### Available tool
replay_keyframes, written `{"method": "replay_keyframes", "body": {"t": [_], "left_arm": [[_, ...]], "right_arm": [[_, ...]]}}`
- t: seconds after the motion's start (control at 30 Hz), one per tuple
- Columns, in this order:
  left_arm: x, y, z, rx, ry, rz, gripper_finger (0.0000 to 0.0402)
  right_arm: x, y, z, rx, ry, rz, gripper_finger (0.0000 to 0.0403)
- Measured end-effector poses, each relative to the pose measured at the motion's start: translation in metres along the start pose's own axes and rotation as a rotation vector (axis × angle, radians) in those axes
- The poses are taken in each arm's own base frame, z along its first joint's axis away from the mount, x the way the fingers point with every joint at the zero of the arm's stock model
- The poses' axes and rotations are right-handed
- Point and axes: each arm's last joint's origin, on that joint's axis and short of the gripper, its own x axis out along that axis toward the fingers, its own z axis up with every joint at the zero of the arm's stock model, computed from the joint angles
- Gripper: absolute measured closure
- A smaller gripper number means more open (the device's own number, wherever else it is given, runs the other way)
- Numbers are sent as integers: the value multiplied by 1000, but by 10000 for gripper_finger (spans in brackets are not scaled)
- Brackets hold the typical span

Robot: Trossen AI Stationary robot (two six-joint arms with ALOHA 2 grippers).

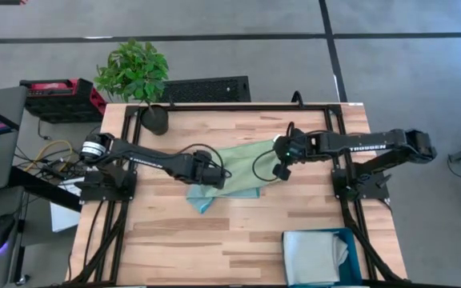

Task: Fold microfiber towels
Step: Fold the green microfiber towel

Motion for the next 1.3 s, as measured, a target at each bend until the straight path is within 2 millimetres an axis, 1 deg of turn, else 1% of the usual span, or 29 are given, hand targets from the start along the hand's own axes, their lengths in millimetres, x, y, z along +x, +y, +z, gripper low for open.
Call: {"method": "replay_keyframes", "body": {"t": [0.13, 0.33, 0.6, 0.83, 1.07, 1.17, 1.3], "left_arm": [[2, 2, 8, -24, -43, 19, 401], [5, 5, 17, -51, -66, 34, 401], [5, 6, 17, -60, -73, 40, 401], [5, 12, 17, -79, -109, 108, 401], [6, 15, 20, -85, -117, 131, 401], [6, 16, 21, -94, -111, 135, 395], [7, 17, 23, -103, -101, 144, 383]], "right_arm": [[2, -7, 1, 34, 21, 47, 395], [4, -14, -1, 44, 66, 54, 395], [4, -14, -2, 22, 73, 68, 395], [4, -15, 3, 37, 26, 73, 395], [6, -22, 8, 49, -11, 58, 395], [7, -24, 9, 59, -23, 56, 389], [7, -26, 10, 66, -26, 50, 369]]}}
